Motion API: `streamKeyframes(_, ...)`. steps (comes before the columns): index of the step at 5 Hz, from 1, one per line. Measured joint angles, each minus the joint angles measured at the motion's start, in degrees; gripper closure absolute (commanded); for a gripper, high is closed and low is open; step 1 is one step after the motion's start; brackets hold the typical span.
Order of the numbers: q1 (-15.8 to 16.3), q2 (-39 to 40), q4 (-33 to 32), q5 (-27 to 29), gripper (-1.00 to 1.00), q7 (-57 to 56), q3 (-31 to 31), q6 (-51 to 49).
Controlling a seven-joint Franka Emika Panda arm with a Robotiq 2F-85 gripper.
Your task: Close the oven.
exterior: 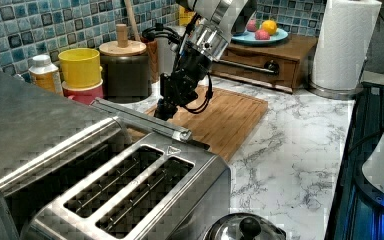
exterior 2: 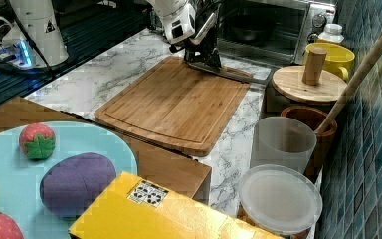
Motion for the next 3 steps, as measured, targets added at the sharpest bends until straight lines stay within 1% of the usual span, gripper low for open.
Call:
streamKeyframes(1, 0.2, 0.0, 0.0, -2.3, 1.00, -0.1, 0.8, -0.5)
streamKeyframes(3, 0.3, 0.2, 0.3, -2.6, 1.00, -0.2, 0.9, -1.1)
